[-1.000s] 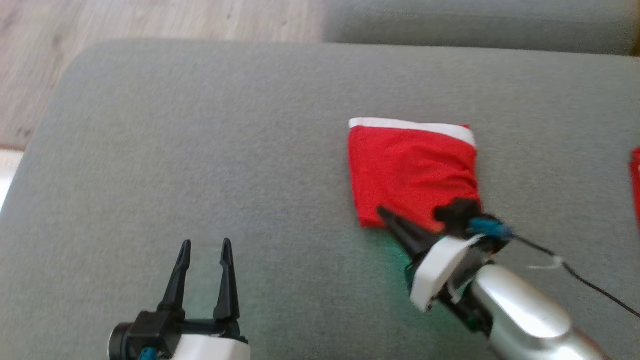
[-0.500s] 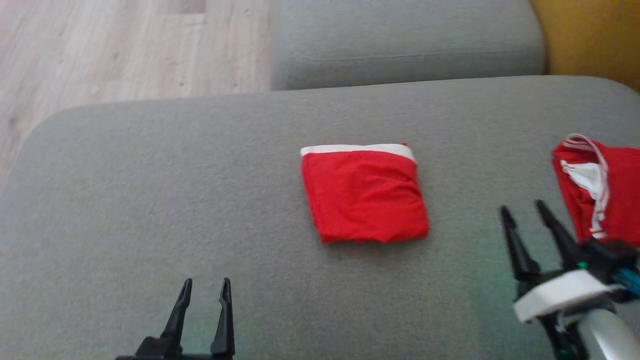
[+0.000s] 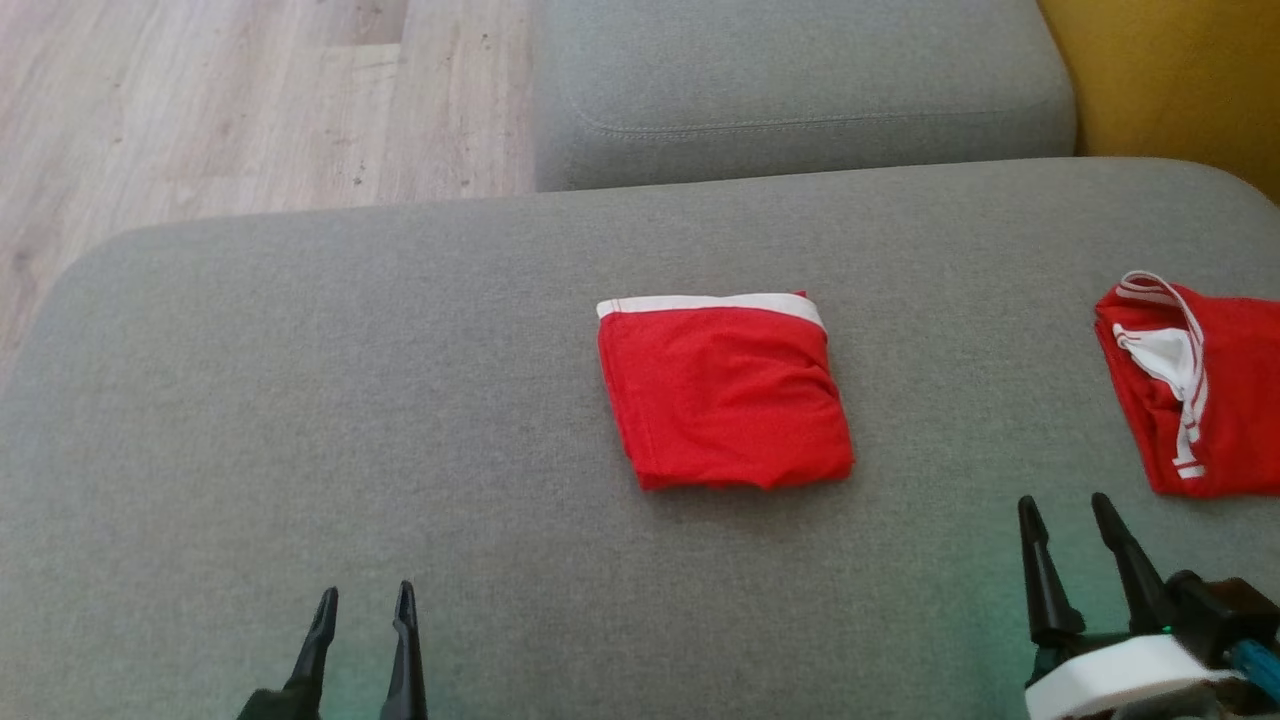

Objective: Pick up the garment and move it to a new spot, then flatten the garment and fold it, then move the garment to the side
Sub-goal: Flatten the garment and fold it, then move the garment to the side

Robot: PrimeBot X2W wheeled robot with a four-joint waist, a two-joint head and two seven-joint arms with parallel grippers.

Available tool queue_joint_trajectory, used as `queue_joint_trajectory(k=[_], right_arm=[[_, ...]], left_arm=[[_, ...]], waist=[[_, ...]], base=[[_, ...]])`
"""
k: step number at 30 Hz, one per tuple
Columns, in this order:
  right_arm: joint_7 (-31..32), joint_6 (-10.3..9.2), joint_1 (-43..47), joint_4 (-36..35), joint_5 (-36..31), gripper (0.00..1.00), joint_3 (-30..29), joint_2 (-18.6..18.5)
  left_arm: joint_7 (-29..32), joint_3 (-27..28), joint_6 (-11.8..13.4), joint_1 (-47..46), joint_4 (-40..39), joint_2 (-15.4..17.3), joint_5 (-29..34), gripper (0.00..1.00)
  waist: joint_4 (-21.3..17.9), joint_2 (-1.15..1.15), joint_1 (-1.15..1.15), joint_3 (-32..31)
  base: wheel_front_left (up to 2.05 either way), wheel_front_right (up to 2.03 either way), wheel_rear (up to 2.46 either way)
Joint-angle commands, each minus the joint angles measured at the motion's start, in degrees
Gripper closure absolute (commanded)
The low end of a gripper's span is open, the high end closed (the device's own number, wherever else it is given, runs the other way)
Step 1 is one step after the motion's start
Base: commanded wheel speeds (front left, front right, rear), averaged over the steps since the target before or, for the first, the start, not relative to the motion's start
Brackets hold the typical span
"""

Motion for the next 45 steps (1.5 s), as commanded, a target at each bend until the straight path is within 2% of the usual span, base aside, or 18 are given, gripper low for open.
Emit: queue_joint_trajectory(k=[1,14,20,23,29,32,35,40,44,45], right_arm=[[-0.8,0.39,-1.0,-1.7,-0.5,0.00,0.9,-0.3],[-0.8,0.39,-3.0,-0.6,-0.2,0.00,2.0,0.6],[-0.4,0.39,-5.2,0.1,4.2,0.00,2.7,-0.2],[4.6,0.39,-9.0,-0.6,10.4,0.00,2.6,-0.8],[22.5,0.39,-18.6,0.0,21.9,0.00,3.0,-3.0],[29.2,0.39,-23.2,4.2,23.0,0.00,1.1,-2.9],[33.4,0.39,-27.1,10.1,22.4,0.00,-1.0,-1.8],[36.8,0.39,-31.4,19.2,20.0,0.00,-3.4,0.3],[39.4,0.39,-33.3,23.5,20.2,0.00,-3.4,1.9],[39.3,0.39,-33.7,23.9,20.8,1.00,-3.7,2.3]], left_arm=[[-0.4,2.3,0.1,-2.3,-1.1,0.4,0.5,0.00],[-0.4,3.2,-0.7,-2.6,-0.8,0.0,1.1,0.00],[-0.4,3.0,-0.9,-2.5,-1.3,-0.2,1.1,0.00],[-0.4,2.6,-1.1,-2.8,-1.5,-0.2,1.2,0.00],[-0.4,0.7,-1.3,-4.4,-2.1,-0.4,1.1,0.00],[-0.4,-0.5,-1.4,-5.4,-2.1,-0.4,0.7,0.00],[-0.4,-2.2,-1.1,-6.1,-2.2,-0.5,-0.2,0.00],[-0.4,-4.5,-0.1,-7.1,-2.6,-0.5,-1.5,0.00],[-0.4,-5.3,0.6,-7.6,-2.9,-0.5,-2.0,0.00],[-0.4,-5.4,0.8,-7.7,-3.1,-0.5,-2.0,0.00]], waist=[[0.3,0.00,0.00,0.0],[2.7,0.00,0.00,0.2],[3.5,0.00,0.00,0.7],[4.3,0.00,0.00,1.5],[7.6,0.00,0.00,4.6],[10.0,0.00,0.00,6.4],[12.3,0.00,0.00,7.8],[15.5,0.00,0.00,9.7],[16.0,0.00,0.00,10.3],[15.7,0.00,0.00,10.4]], base=[[0.00,0.00,0.00],[0.00,0.00,0.00],[0.00,0.00,0.00],[0.00,0.00,0.00],[0.00,0.00,0.00],[0.00,0.00,0.00],[0.00,0.00,0.00],[0.00,0.00,0.00],[0.00,0.00,0.00],[0.00,0.00,0.00]])
